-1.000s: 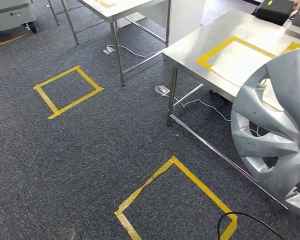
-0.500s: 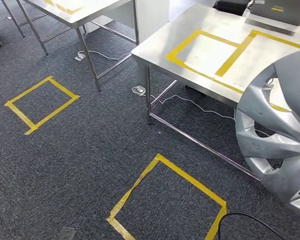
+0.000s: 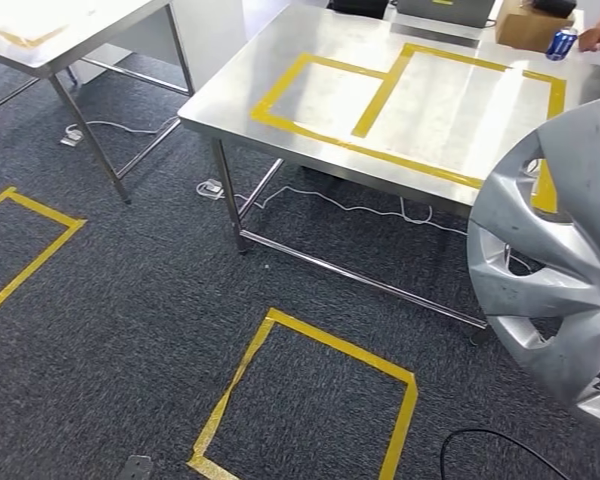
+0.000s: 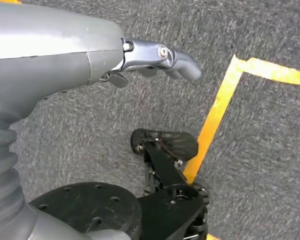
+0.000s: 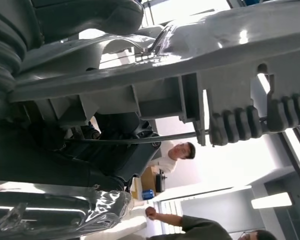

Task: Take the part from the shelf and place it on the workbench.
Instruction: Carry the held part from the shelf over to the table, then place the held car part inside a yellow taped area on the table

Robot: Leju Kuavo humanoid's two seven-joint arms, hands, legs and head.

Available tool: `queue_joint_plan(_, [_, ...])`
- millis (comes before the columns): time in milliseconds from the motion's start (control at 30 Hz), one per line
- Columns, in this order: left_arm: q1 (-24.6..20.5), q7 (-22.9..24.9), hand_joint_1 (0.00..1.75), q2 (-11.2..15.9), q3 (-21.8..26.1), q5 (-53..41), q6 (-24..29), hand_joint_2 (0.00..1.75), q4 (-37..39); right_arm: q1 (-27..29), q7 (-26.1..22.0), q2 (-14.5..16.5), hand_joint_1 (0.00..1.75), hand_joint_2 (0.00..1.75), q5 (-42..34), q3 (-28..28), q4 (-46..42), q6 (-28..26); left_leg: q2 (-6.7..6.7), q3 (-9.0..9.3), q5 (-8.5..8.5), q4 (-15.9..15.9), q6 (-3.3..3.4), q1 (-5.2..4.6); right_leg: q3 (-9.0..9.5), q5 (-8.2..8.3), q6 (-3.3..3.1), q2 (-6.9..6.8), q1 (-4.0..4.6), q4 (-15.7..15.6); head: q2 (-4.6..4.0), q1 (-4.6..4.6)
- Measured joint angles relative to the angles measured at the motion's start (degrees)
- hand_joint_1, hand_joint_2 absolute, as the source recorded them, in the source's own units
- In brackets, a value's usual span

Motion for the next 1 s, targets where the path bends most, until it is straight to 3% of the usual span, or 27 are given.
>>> queue_joint_plan(33, [-0.04,-0.01,0.00,-0.02,-0.07,-0.02,-0.02,1.75,0.00,0.11,0.15,0.07,1.75,1.75,0.19,-0.16,0.01,0.17,0.73,0.03,0.12,-0.02,0.39,-0.03,-0.20,0.16,0.34,0.19,-0.11,-0.16,0.01,-0.04])
queue_joint_plan(100, [-0.16,-0.02,0.00,-0.02,-0.12,0.00,0.02,1.75,0.00,0.22,0.35,0.19,1.75,1.75,0.50,-0.49,0.01,0.50,2.15,0.13,0.34,-0.24,1.23,0.00,-1.20,-0.98,0.87,-2.52,0.02,1.51,0.01,0.29])
queue_joint_plan(167, [-0.06,-0.02,0.00,-0.01,-0.12,0.04,0.09,1.75,0.00,0.05,0.40,0.31,1.75,1.75,0.56,-0.57,0.01,0.71,3.65,0.20,0.29,-0.32,1.78,-0.16,-3.98,-4.76,1.19,-6.66,0.21,7.93,0.00,0.71])
queue_joint_plan(233, [0.17,-0.01,0.00,-0.01,-0.11,0.07,0.12,1.75,0.00,-0.08,0.48,0.49,1.75,1.75,0.53,-0.63,0.02,0.79,5.34,0.28,0.15,-0.32,1.96,-0.34,-7.26,-8.03,1.39,-7.93,0.16,15.27,0.00,0.78])
queue_joint_plan(267, [0.21,0.01,0.00,-0.01,-0.11,0.07,0.13,1.75,0.00,-0.07,0.59,0.58,1.75,1.75,0.51,-0.70,0.03,0.81,6.15,0.37,0.05,-0.31,1.95,-0.37,-7.75,-8.19,1.43,-8.03,0.15,16.64,0.00,0.78])
queue_joint_plan(300, [0.18,0.03,0.00,-0.03,-0.10,0.07,0.12,1.75,0.00,-0.06,0.75,0.66,1.75,1.75,0.50,-0.79,0.03,0.79,6.91,0.53,-0.08,-0.31,1.89,-0.38,-7.02,-7.20,1.43,-8.18,0.15,15.58,0.00,0.79])
queue_joint_plan(400, [0.03,0.13,0.00,-0.14,-0.10,0.05,0.09,1.75,0.00,-0.17,1.57,0.82,1.75,1.75,0.61,-1.14,0.03,-0.02,8.69,1.38,-0.78,-0.24,1.15,-0.53,-0.47,-2.37,1.16,-10.43,0.22,4.31,0.00,0.77])
queue_joint_plan(467, [-0.09,0.26,0.00,-0.15,-0.10,0.00,0.07,1.75,0.00,-0.29,2.17,1.06,1.75,1.75,0.75,-1.33,0.02,-1.38,9.33,1.79,-1.07,-0.22,0.50,-0.80,1.67,-1.51,0.61,-11.30,0.41,0.66,0.00,0.56])
queue_joint_plan(533, [-0.26,0.36,0.00,-0.15,-0.10,-0.04,0.04,1.75,0.00,-0.30,2.50,1.39,1.75,1.75,0.78,-1.65,0.00,-2.39,9.75,2.03,-1.09,-0.41,-0.06,-0.82,1.64,-1.48,-0.12,-10.62,0.53,0.53,0.00,0.39])
queue_joint_plan(600, [-0.34,0.39,0.00,-0.16,-0.10,-0.03,-0.09,1.75,0.00,-0.30,2.66,1.59,1.75,1.75,0.63,-1.97,-0.02,-2.69,8.40,1.68,-2.13,0.65,-0.69,-0.69,1.66,-1.32,-0.83,-10.09,0.33,0.24,0.00,0.26])
queue_joint_plan(667, [-0.28,0.39,0.00,-0.19,-0.09,0.04,-0.48,1.75,0.00,-0.52,2.79,1.68,1.75,1.75,0.39,-2.08,-0.05,-2.69,5.97,-1.00,-5.29,6.23,-1.11,-0.59,1.65,-1.34,-1.43,-9.55,0.07,0.04,0.00,-0.05])
queue_joint_plan(733, [-0.12,0.38,0.00,-0.27,-0.08,0.13,-1.05,1.75,0.00,-0.72,2.96,1.78,1.75,1.75,0.23,-2.09,-0.06,-2.68,4.94,-5.33,-8.10,14.13,-1.23,-0.56,1.58,-1.90,-1.98,-8.74,0.06,-0.02,0.00,-0.22])
queue_joint_plan(767, [0.00,0.32,0.00,-0.30,-0.08,0.03,-1.30,1.75,0.00,-0.74,3.04,1.85,1.75,1.75,0.19,-2.09,-0.06,-2.71,4.82,-6.83,-8.11,16.40,-1.22,-0.56,1.69,-2.25,-2.14,-8.31,0.08,-0.05,0.00,-0.23])
queue_joint_plan(800, [0.11,0.23,0.00,-0.31,-0.09,-0.16,-1.49,1.75,0.00,-0.74,3.10,1.89,1.75,1.75,0.13,-2.09,-0.06,-2.76,4.77,-7.31,-6.90,16.52,-1.13,-0.56,1.95,-2.49,-2.19,-7.92,0.10,-0.04,0.00,-0.25])
queue_joint_plan(833, [0.19,0.10,0.00,-0.31,-0.10,-0.43,-1.60,1.75,0.00,-0.74,3.14,1.92,1.75,1.75,0.04,-2.09,-0.06,-2.82,4.76,-6.65,-4.77,14.41,-0.98,-0.56,2.36,-2.69,-2.07,-7.62,0.08,-0.04,0.00,-0.27])
queue_joint_plan(900, [0.22,-0.09,0.00,-0.33,-0.11,-0.90,-1.64,1.75,0.00,-0.80,3.17,1.98,1.75,1.75,-0.19,-2.07,-0.07,-2.92,4.65,-3.40,-0.48,6.72,-0.56,-0.57,3.05,-3.28,-1.58,-7.12,0.17,0.06,0.00,-0.37])
queue_joint_plan(933, [0.15,-0.13,0.00,-0.35,-0.12,-0.99,-1.64,1.75,0.00,-0.85,3.15,2.01,1.75,1.75,-0.29,-2.05,-0.10,-2.94,4.59,-1.96,0.28,3.38,-0.32,-0.57,3.23,-3.74,-1.21,-6.91,0.27,0.06,0.01,-0.43])
queue_joint_plan(1000, [0.04,-0.19,0.00,-0.45,-0.13,-1.06,-1.67,1.75,0.00,-0.89,3.10,2.07,1.75,1.75,-0.41,-2.02,-0.20,-2.97,4.52,-0.62,-0.46,-0.05,0.18,-0.61,3.72,-4.18,-0.36,-6.69,0.47,-0.10,0.02,-0.54])
